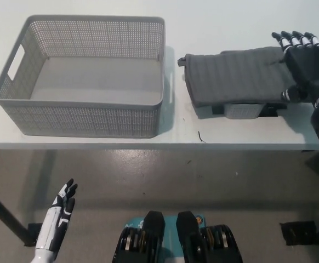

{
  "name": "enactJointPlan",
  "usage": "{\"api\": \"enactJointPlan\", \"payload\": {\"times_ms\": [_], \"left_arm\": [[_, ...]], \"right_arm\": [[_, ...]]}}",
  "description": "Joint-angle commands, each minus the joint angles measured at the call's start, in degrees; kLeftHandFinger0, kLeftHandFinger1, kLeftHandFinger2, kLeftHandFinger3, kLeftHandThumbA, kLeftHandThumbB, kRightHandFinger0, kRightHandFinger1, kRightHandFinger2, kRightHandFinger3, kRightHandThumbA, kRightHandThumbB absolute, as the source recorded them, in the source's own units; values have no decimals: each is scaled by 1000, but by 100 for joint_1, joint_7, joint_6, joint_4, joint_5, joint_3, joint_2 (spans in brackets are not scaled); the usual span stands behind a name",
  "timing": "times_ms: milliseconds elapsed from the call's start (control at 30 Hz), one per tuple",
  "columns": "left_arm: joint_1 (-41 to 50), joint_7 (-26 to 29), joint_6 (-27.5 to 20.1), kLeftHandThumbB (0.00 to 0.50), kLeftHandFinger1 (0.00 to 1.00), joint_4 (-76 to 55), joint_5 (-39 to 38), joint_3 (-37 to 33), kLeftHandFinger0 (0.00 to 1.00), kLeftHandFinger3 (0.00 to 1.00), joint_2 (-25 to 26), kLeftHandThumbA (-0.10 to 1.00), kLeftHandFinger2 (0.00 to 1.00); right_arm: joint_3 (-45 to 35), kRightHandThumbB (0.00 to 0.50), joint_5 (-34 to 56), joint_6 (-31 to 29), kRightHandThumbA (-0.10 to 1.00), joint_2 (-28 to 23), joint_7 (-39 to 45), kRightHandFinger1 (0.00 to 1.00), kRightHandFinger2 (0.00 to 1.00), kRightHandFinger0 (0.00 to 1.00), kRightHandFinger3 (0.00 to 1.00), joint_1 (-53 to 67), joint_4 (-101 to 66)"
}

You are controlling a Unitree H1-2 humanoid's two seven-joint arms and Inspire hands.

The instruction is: Usethe right hand to pick up a oven gloves on top of a leveled container and place it into another larger container on the left side

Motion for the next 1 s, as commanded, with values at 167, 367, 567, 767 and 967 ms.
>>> {"api": "enactJointPlan", "payload": {"times_ms": [167,367,567,767,967], "left_arm": [[-11,173,-317,500,1000,-179,108,14,1000,1000,129,1000,1000],[-49,136,-317,500,1000,-145,8,-3,1000,1000,115,1000,1000],[-98,116,-317,500,1000,-138,30,31,1000,1000,139,1000,1000],[-77,122,-317,500,1000,-132,87,-1,1000,1000,128,1000,1000],[-122,140,-317,500,1000,-138,48,35,1000,1000,126,1000,1000]], "right_arm": [[63,498,1,341,1000,-164,335,1000,1000,1000,1000,-310,-7],[71,500,276,237,1000,-119,650,1000,1000,1000,1000,-291,-167],[64,500,530,236,1000,-190,1253,1000,1000,1000,1000,-309,-682],[89,500,642,259,1000,-168,1466,1000,1000,1000,1000,-316,-583],[117,500,759,354,1000,-133,1781,1000,1000,1000,1000,-453,-487]]}}
